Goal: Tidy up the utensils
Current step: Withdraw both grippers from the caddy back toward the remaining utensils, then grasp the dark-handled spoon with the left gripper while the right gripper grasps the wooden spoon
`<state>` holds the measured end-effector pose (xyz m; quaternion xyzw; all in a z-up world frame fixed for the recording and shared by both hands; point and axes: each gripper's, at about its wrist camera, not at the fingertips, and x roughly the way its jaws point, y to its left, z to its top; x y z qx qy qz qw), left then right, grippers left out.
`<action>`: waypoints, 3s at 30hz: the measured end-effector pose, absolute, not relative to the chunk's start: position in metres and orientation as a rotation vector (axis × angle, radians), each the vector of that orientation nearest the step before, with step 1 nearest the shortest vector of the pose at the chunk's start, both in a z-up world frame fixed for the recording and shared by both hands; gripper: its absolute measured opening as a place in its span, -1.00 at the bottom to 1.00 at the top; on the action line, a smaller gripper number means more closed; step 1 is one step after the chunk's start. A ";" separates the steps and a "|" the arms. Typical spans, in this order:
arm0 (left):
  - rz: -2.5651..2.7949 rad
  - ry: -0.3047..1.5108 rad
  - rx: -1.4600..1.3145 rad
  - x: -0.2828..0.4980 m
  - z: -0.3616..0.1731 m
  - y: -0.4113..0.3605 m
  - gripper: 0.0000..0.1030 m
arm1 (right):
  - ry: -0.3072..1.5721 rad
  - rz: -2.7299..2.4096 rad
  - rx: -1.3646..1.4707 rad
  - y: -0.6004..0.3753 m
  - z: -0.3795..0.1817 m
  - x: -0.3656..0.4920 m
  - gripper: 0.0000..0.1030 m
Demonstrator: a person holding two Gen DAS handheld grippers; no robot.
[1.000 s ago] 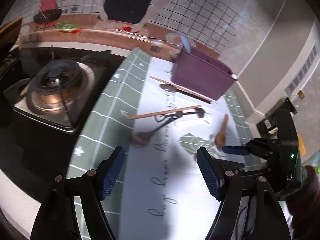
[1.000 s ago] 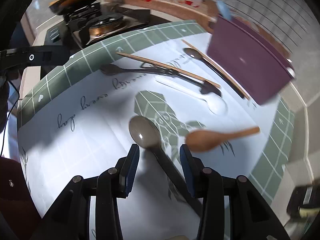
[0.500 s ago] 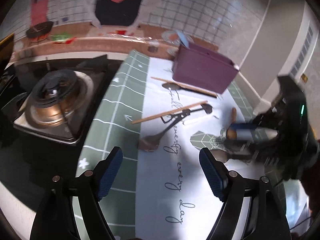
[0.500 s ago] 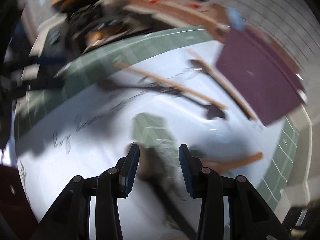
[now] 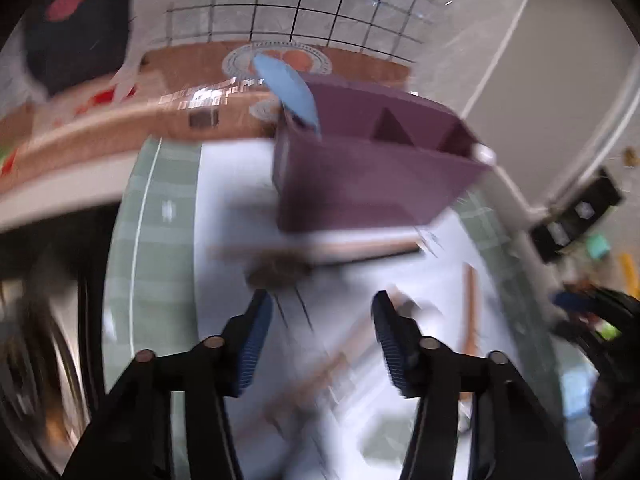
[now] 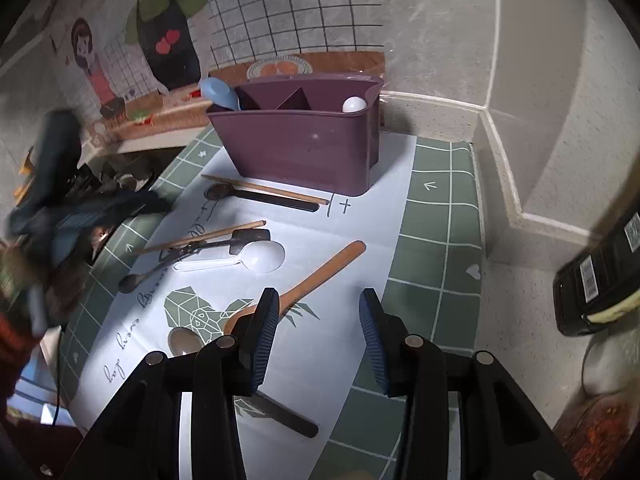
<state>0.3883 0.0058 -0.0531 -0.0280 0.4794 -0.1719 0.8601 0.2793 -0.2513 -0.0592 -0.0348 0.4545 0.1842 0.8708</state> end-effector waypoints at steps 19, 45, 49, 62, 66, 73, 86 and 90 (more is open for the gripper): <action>-0.446 1.181 -0.038 0.398 -0.095 0.003 -0.02 | 1.079 0.374 -0.041 -0.239 -0.106 0.330 -0.24; -0.396 1.068 -0.104 0.318 -0.065 -0.031 -0.20 | 1.119 0.234 -0.211 -0.229 -0.125 0.311 -0.26; -0.441 1.105 -0.020 0.351 -0.071 -0.066 -0.46 | 1.118 0.204 -0.169 -0.250 -0.123 0.302 -0.23; -0.363 1.179 0.137 0.398 -0.091 -0.088 -0.57 | 1.118 0.279 -0.087 -0.247 -0.127 0.293 0.71; -0.350 1.177 0.130 0.396 -0.090 -0.082 -0.71 | 1.122 0.272 -0.014 -0.252 -0.125 0.293 0.75; -0.314 1.212 0.060 0.357 -0.092 -0.051 -0.76 | 1.130 0.266 0.009 -0.256 -0.122 0.297 0.60; -0.315 1.253 -0.054 0.311 -0.094 -0.027 -0.74 | 1.104 0.229 -0.224 -0.209 -0.123 0.332 -0.76; -0.312 1.263 -0.007 0.327 -0.095 -0.041 -0.74 | 1.098 0.268 -0.206 -0.212 -0.122 0.323 -0.79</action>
